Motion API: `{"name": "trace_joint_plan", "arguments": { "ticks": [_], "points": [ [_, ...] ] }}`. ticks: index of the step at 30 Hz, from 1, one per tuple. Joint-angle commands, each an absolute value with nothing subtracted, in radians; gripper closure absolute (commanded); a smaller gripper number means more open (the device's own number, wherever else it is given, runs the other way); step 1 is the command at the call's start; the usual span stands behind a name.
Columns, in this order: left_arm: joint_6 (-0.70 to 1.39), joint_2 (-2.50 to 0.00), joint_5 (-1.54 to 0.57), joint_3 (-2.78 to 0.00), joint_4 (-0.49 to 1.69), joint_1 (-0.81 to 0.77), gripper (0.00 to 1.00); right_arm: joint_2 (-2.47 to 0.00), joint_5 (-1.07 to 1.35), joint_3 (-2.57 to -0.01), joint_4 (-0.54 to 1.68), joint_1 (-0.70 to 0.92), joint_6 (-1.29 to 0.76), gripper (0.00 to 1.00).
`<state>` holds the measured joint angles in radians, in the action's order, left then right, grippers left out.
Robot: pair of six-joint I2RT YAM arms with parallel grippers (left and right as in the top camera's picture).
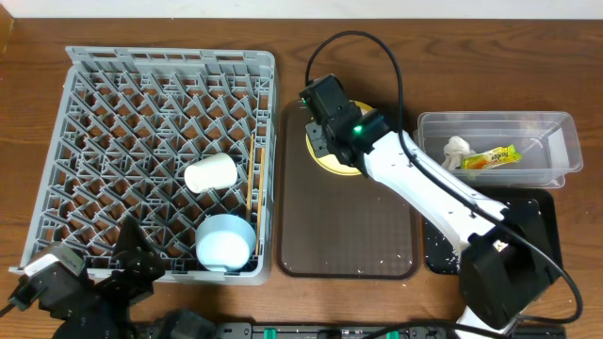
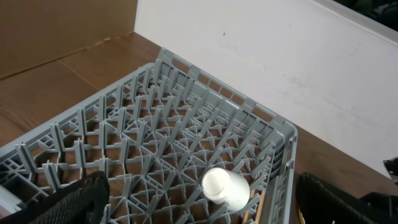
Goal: Sort waste into correct bins and load items into the dishwasher
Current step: 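Lower the right gripper into the pink bowl and grasp its rim, then lift the pink bowl and place it in the rack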
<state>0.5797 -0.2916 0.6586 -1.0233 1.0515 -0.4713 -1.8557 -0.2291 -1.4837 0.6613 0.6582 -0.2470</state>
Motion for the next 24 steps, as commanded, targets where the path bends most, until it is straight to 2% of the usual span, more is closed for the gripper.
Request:
{"name": "trace_joint_plan", "arguments": {
  "ticks": [1,4,5,7,9,12,14,19,24],
  "points": [
    [0.581,-0.292,0.674,-1.032,1.055,-0.466,0.04,-1.903,-0.217,-1.472,0.678,0.654,-0.246,0.55],
    [0.581,-0.292,0.674,-1.032,1.055,-0.466,0.04,-1.985,-0.213,-1.463,0.680,0.654,-0.245,0.55],
    [0.581,-0.292,0.674,-1.032,1.055,-0.466,0.04,-2.009,-0.212,-1.463,0.681,0.654,-0.245,0.58],
    [0.581,-0.292,0.674,-1.032,1.055,-0.466,0.03,-2.047,-0.212,-1.463,0.682,0.654,-0.246,0.67],
    [0.581,-0.292,0.674,-1.032,1.055,-0.466,0.04,-2.069,-0.212,-1.463,0.682,0.654,-0.246,0.72],
    [0.581,-0.292,0.674,-1.032,1.055,-0.466,0.04,-2.074,-0.213,-1.464,0.680,0.654,-0.245,0.92],
    [0.581,-0.292,0.674,-1.032,1.055,-0.466,0.04,-2.062,-0.213,-1.479,0.682,0.653,-0.241,0.99],
    [0.581,-0.292,0.674,-1.032,1.055,-0.466,0.03,-1.948,-0.173,-1.568,0.735,0.652,-0.242,0.99],
    [0.581,-0.292,0.674,-1.032,1.055,-0.466,0.04,-1.783,0.033,-1.614,0.677,0.646,-0.249,0.99]
  ]
}}
